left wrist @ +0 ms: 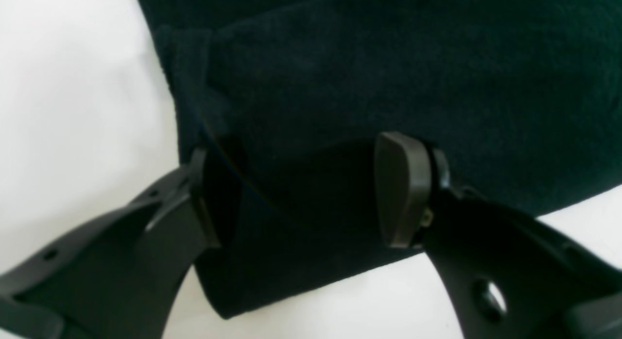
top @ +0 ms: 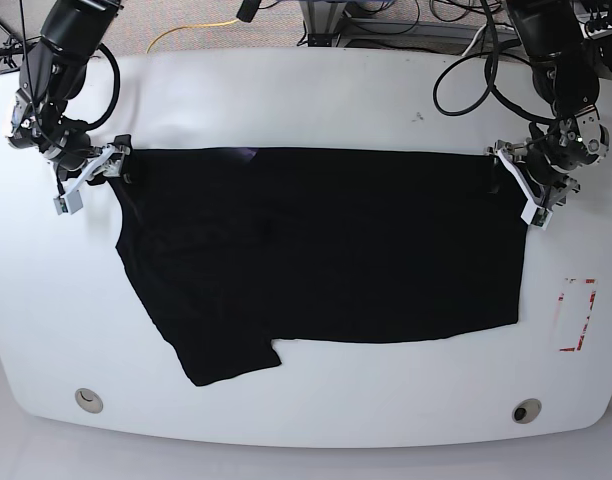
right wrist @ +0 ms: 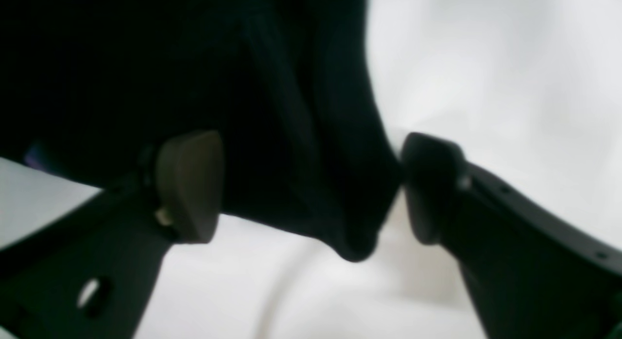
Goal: Fold the T-shirt properly
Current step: 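Regrasp the shirt edge with both grippers and pull it taut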
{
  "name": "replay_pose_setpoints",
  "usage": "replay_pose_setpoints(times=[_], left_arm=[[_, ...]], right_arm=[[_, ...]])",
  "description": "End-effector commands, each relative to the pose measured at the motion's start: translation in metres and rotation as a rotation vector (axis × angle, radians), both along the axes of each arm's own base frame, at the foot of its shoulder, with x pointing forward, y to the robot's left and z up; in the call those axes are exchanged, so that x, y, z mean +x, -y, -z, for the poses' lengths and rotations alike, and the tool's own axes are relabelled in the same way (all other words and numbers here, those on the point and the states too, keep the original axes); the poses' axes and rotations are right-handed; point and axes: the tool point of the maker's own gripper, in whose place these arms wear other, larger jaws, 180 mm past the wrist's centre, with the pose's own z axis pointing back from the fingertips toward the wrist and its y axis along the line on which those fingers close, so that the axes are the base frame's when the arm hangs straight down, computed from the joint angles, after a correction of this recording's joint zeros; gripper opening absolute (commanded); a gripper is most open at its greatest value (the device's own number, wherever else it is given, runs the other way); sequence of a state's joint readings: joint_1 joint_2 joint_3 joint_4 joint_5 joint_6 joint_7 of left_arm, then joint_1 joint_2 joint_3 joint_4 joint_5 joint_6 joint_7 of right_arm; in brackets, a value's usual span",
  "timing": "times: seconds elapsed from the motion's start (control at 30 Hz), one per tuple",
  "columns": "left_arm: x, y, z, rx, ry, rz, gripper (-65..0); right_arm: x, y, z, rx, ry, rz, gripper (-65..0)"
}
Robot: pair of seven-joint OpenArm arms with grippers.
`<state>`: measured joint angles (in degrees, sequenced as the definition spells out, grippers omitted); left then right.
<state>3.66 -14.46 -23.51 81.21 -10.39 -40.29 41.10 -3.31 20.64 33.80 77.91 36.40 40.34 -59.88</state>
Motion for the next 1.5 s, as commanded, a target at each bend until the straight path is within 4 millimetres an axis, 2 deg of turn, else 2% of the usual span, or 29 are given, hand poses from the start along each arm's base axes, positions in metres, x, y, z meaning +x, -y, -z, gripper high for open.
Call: replay_pose_setpoints(times=[0.0, 0.03, 0.13, 0.17, 0.2, 0.27, 0.33, 0.53, 0.7, 0.87, 0.97, 1.13, 1.23, 1.27, 1.3, 1.37, 1.4, 1.47], left_arm=[[-0.009, -0.007, 0.005, 0.033, -0.045, -0.004, -32.8], [-0.01, -0.007, 0.007, 0.032, -0.049, -0.006, -39.0], [-0.012, -0.007, 0.007, 0.033, -0.052, -0.006, -56.9], [-0.013, -0.007, 0.007, 0.035, -0.054, -0.005, -60.7], [-0.014, -0.007, 0.008, 0.036, -0.057, -0.005, -61.2], [-0.021, -0.011, 0.012, 0.044, -0.088, -0.011, -60.0], [-0.03, -0.012, 0.016, 0.053, -0.116, -0.01, -58.9], [-0.059, -0.018, 0.005, 0.117, -0.119, 0.003, -55.7], [-0.087, -0.014, 0.003, 0.157, -0.144, 0.036, -53.2], [-0.118, -0.016, 0.004, 0.192, -0.197, 0.063, -53.1], [-0.13, -0.026, 0.003, 0.233, -0.237, 0.08, -53.1], [-0.138, -0.027, 0.005, 0.24, -0.259, 0.085, -52.9], [-0.136, -0.027, 0.004, 0.241, -0.256, 0.084, -47.5], [-0.135, -0.028, 0.003, 0.244, -0.254, 0.085, -42.4], [-0.134, -0.031, 0.002, 0.253, -0.254, 0.088, -38.1], [-0.13, -0.032, 0.0, 0.255, -0.244, 0.088, -26.9], [-0.127, -0.032, -0.002, 0.256, -0.236, 0.087, -24.9], [-0.118, -0.034, -0.007, 0.271, -0.221, 0.087, -24.9]], right_arm=[[-0.001, 0.012, -0.003, -0.041, -0.016, 0.002, -24.3], [-0.001, 0.012, -0.003, -0.041, -0.016, 0.002, -32.3], [-0.003, 0.013, -0.003, -0.04, -0.017, 0.002, -51.4], [-0.006, 0.013, -0.001, -0.042, -0.028, 0.001, -55.2], [-0.01, 0.013, 0.001, -0.044, -0.041, -0.002, -56.4], [-0.018, 0.014, 0.002, -0.055, -0.059, -0.009, -55.8], [-0.019, 0.014, -0.005, -0.082, -0.044, -0.024, -55.3], [-0.048, 0.008, -0.015, -0.163, -0.05, -0.089, -55.8], [-0.072, 0.002, -0.016, -0.197, -0.077, -0.127, -63.4], [-0.099, -0.001, -0.012, -0.216, -0.125, -0.156, -64.2], [-0.109, -0.003, -0.014, -0.23, -0.136, -0.173, -64.2], [-0.118, -0.006, -0.014, -0.234, -0.147, -0.184, -64.2], [-0.117, -0.005, -0.014, -0.231, -0.147, -0.181, -62.5], [-0.116, -0.006, -0.015, -0.234, -0.142, -0.183, -59.0], [-0.115, -0.006, -0.015, -0.234, -0.141, -0.183, -54.5], [-0.111, -0.008, -0.021, -0.246, -0.119, -0.194, -39.3], [-0.109, -0.008, -0.025, -0.253, -0.108, -0.193, -32.7], [-0.108, 0.002, -0.035, -0.282, -0.086, -0.165, -20.6]])
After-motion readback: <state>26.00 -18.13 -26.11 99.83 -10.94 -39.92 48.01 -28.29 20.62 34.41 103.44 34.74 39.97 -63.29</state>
